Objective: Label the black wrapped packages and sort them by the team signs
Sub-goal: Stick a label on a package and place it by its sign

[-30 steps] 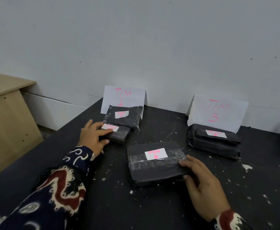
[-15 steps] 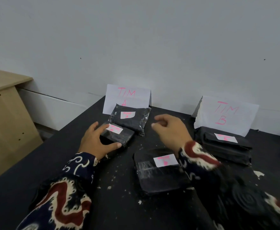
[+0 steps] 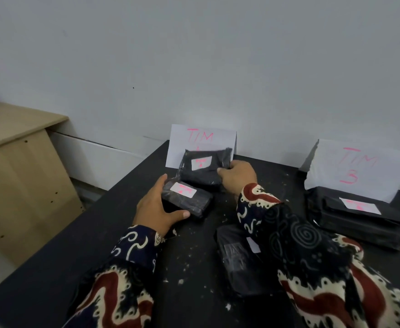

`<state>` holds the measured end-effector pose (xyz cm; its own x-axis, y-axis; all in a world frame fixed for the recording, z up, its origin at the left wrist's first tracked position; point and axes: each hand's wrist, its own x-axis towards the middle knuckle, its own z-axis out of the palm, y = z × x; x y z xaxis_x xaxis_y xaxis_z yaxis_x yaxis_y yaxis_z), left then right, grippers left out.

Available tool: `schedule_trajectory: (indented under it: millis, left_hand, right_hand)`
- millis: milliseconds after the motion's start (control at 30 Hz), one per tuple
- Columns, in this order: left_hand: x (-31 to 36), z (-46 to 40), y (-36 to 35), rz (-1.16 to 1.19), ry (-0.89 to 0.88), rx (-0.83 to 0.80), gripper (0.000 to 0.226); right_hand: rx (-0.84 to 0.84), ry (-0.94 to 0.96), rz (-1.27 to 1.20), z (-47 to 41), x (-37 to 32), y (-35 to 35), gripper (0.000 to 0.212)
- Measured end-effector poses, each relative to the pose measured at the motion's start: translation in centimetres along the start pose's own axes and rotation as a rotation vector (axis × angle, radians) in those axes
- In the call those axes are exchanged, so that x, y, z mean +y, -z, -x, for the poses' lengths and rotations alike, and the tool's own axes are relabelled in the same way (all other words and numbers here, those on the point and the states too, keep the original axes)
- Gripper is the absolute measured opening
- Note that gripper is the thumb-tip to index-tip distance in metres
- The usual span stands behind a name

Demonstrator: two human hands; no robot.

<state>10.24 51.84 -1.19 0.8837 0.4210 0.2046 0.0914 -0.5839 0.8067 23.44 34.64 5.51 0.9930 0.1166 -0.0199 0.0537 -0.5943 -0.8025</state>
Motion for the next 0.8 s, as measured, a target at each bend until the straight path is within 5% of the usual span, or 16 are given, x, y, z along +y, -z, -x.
schedule_trajectory:
  millis: [200,400,567,667,800]
  left_hand:
    - [0.6,0.1,-0.5,-0.035,0.006,0.066,0.123]
    - [1.1,0.6,-0.3,0.046,-0.019,0.145,0.136]
    - [1.2,0.5,-0.3,-0.348,-0.134,0.211,0.106]
    - [1.0,0.3,-0.7,-0.451,-0.282,0.087,0.079]
    - [0.9,0.2,-1.4,-0.532,-0.344,-0.02,0.074]
  right_hand:
    - [0.01,0.08,-0.317,1.8,-1.8,0.0,0.013]
    - [-0.382,-0.22,-0.627,4.3,-2.0,-1.0,0.011]
    - [-0.37,-0.159,-0.217,4.2,-1.1,-1.7,0.024]
    - [-0.325,-0.017,0.11,4.8,-1.6,-0.7,0.038]
    - [-0.198,0.131,0.331,6.2,-1.3,1.5,0.037]
